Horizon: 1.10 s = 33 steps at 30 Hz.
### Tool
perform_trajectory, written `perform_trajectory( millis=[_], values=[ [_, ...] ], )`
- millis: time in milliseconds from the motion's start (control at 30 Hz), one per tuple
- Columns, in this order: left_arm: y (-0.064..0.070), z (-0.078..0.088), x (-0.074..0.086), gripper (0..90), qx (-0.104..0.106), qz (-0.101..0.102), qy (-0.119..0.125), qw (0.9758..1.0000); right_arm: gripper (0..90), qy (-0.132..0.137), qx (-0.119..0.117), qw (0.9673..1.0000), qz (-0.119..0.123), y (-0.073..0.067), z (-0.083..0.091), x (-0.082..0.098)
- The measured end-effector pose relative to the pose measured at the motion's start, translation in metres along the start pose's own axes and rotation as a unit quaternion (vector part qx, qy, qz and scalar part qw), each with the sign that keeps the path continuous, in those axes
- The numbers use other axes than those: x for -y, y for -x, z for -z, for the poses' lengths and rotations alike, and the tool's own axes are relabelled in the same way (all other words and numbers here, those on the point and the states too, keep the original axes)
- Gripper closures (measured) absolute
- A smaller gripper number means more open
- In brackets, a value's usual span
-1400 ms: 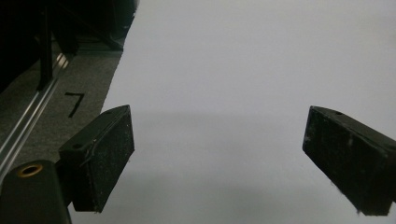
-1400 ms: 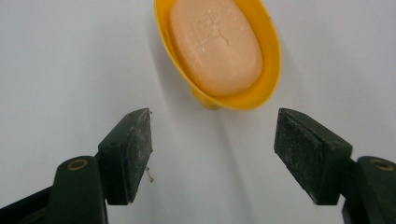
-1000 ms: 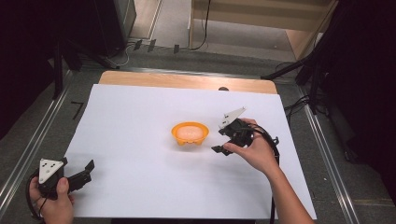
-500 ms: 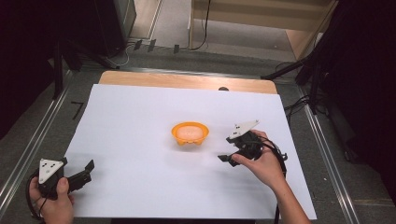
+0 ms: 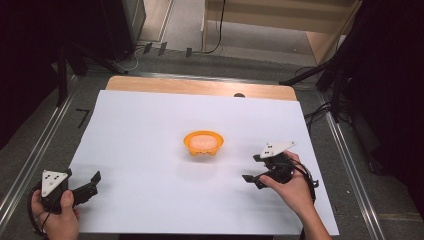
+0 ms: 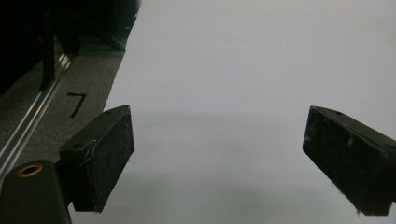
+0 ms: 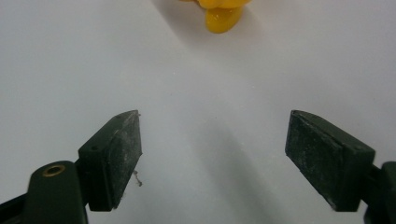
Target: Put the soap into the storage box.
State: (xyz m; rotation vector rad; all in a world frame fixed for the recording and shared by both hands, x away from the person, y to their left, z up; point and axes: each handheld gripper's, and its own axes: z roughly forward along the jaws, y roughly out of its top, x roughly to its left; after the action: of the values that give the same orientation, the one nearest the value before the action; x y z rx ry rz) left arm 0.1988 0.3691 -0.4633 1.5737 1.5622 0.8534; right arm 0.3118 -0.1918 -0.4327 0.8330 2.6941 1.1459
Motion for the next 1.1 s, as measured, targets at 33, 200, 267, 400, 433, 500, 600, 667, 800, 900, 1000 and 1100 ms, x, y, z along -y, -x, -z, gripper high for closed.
perform_trajectory(
  millis=[33, 200, 267, 400, 433, 500, 600, 667, 800, 900, 1000, 1100],
  values=[
    [0.000, 0.000, 0.000, 9.6, 0.000, 0.000, -0.001, 1.0000, 13.7, -0.003, 0.000, 1.0000, -0.004, -0.002, 0.002, 0.005],
    [0.000, 0.000, 0.000, 9.6, 0.001, 0.000, -0.001, 1.0000, 13.5, 0.010, 0.025, 0.9996, -0.004, -0.009, 0.008, 0.017],
    [0.000, 0.000, 0.000, 9.6, 0.001, 0.000, 0.001, 1.0000, 13.3, 0.027, 0.035, 0.9989, -0.019, -0.012, 0.013, 0.027],
    [0.000, 0.001, 0.000, 9.6, 0.001, 0.001, 0.000, 1.0000, 1.0, 0.038, 0.050, 0.9971, -0.042, -0.011, 0.018, 0.038],
    [0.000, 0.000, 0.000, 9.6, 0.001, 0.000, 0.000, 1.0000, 0.0, 0.042, 0.057, 0.9957, -0.059, -0.011, 0.020, 0.046],
    [0.000, 0.000, 0.000, 9.6, 0.000, 0.000, 0.001, 1.0000, 0.0, 0.050, 0.069, 0.9939, -0.070, -0.010, 0.023, 0.053],
    [0.000, 0.001, 0.000, 9.6, 0.000, 0.000, 0.001, 1.0000, 0.0, 0.059, 0.072, 0.9926, -0.078, -0.008, 0.027, 0.063],
    [-0.001, 0.001, 0.000, 9.6, 0.000, 0.000, 0.000, 1.0000, 0.0, 0.064, 0.074, 0.9919, -0.081, -0.008, 0.030, 0.069],
    [-0.001, 0.001, 0.000, 9.6, 0.001, 0.000, 0.000, 1.0000, 0.0, 0.074, 0.084, 0.9902, -0.084, -0.008, 0.032, 0.082],
    [-0.001, 0.001, 0.000, 9.6, 0.000, 0.000, 0.000, 1.0000, 0.0, 0.077, 0.086, 0.9890, -0.093, -0.007, 0.034, 0.090],
    [-0.001, 0.001, 0.000, 9.6, 0.001, 0.000, 0.000, 1.0000, 0.0, 0.081, 0.090, 0.9880, -0.095, -0.007, 0.037, 0.097],
    [-0.001, 0.001, 0.000, 9.6, 0.001, 0.001, 0.000, 1.0000, 0.0, 0.085, 0.098, 0.9867, -0.099, -0.007, 0.041, 0.103]
  ],
)
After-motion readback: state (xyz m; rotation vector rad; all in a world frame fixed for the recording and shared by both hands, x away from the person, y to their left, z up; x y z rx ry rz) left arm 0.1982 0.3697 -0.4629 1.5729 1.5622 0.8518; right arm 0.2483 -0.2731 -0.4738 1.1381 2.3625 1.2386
